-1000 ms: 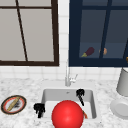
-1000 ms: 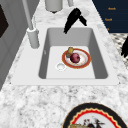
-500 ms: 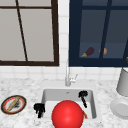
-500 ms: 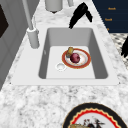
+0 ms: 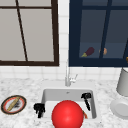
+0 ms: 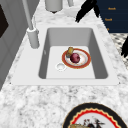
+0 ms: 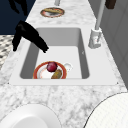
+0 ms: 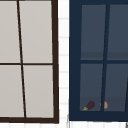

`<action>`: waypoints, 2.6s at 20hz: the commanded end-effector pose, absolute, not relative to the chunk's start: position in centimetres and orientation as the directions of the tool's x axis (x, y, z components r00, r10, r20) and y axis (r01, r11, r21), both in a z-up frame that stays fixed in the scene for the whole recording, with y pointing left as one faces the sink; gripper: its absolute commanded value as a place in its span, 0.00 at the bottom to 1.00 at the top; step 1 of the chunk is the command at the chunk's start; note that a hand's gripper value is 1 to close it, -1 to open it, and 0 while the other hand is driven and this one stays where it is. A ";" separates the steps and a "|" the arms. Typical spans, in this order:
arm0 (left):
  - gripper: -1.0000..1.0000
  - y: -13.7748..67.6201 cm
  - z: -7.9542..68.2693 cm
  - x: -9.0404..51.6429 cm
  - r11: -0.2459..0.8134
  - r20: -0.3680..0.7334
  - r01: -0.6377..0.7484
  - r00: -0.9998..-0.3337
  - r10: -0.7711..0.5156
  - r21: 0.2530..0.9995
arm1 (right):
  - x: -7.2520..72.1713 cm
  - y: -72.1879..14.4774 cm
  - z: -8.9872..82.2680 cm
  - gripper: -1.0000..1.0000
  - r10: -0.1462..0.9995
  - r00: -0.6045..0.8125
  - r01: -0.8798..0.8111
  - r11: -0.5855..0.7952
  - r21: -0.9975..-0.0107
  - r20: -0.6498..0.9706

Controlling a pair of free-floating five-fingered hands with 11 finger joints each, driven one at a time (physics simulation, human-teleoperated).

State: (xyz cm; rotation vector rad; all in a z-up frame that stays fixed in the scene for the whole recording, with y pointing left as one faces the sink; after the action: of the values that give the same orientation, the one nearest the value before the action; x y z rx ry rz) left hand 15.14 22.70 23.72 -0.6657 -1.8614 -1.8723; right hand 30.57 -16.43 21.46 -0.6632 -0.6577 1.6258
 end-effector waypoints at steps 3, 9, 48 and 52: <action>0.50 22.7 23.7 15.1 -0.019 0.600 0.599 -0.799 0.040 0.800 | 26.5 -17.4 22.1 0.00 0.991 -0.132 -0.621 -0.098 -0.777 -0.019; 0.50 22.7 23.7 15.1 -0.019 0.600 0.599 -0.799 0.040 0.800 | 22.6 -18.1 22.8 0.00 0.991 -0.132 -0.586 -0.082 -0.806 -0.005; 0.00 17.4 23.7 17.5 -0.087 0.586 0.582 -0.809 0.035 0.809 | 8.9 -20.2 25.4 0.50 0.991 -0.127 -0.575 -0.098 -0.812 -0.030; 0.00 14.8 23.7 18.4 -0.091 0.617 0.616 -0.787 -0.011 0.783 | 8.9 -20.2 25.4 0.50 0.992 -0.126 -0.574 -0.096 -0.813 -0.029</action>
State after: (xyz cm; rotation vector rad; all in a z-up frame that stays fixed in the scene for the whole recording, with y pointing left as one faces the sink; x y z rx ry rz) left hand 17.65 16.60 23.72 -0.6833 -1.8148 -1.8774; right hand 8.86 -20.20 25.37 -0.7284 -0.7816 1.5669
